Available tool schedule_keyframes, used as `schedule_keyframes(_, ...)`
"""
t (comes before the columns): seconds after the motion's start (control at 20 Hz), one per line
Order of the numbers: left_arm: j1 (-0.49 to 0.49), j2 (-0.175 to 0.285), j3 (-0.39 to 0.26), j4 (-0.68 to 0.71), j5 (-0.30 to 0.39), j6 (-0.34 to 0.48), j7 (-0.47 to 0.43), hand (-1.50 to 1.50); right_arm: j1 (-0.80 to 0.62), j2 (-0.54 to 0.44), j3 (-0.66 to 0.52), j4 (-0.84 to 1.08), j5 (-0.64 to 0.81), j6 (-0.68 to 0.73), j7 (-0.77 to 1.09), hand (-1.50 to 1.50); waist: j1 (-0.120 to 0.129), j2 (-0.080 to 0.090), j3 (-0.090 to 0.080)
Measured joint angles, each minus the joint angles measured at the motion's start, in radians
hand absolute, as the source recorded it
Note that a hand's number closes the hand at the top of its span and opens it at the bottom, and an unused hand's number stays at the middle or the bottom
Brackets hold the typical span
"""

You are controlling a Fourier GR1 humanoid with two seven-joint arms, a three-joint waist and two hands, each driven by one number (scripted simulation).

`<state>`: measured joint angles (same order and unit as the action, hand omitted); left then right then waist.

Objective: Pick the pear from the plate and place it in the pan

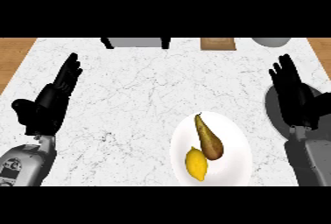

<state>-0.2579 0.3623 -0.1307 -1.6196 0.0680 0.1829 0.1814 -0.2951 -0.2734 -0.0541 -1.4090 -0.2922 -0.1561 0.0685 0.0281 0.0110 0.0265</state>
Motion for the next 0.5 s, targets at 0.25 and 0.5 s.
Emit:
schedule_keyframes(0.25, 0.014, -0.030, 0.023, 0.022, 0.029, 0.012, 0.000, 0.00, -0.107, 0.016, 0.093, -0.059, -0.067, 0.222, -0.073, 1.50, 0.018, -0.005, -0.017)
schedule_keyframes(0.5, 0.048, -0.067, 0.063, 0.040, 0.104, 0.013, 0.021, 0.00, -0.118, -0.099, 0.171, -0.120, 0.050, 0.418, -0.275, 1.50, 0.006, -0.007, -0.023)
